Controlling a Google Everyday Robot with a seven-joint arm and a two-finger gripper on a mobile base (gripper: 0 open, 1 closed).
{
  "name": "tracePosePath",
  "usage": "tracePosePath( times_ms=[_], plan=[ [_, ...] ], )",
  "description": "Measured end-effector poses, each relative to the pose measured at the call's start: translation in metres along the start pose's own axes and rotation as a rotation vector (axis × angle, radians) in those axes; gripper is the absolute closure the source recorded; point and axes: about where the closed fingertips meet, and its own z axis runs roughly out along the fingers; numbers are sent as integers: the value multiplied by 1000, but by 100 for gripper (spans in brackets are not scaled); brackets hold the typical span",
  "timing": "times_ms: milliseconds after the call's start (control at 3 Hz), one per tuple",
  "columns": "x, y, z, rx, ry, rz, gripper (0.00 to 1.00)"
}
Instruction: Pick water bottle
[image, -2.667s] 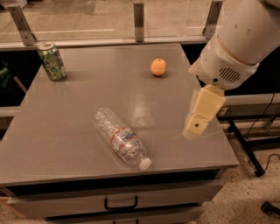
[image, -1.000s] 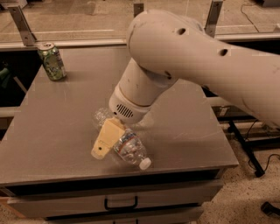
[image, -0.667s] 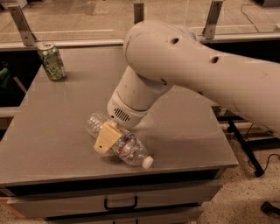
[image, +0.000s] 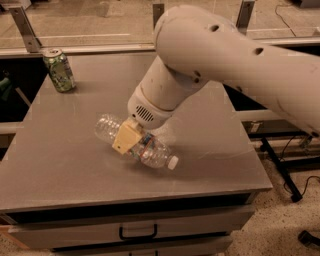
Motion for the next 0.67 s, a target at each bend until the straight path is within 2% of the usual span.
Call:
tracePosePath(
  times_ms=[333,667],
  plan=[
    [-21,-32,-28,-8,-93,-23,100],
    [-37,-75,-62,-24,-195,-65,100]
  ],
)
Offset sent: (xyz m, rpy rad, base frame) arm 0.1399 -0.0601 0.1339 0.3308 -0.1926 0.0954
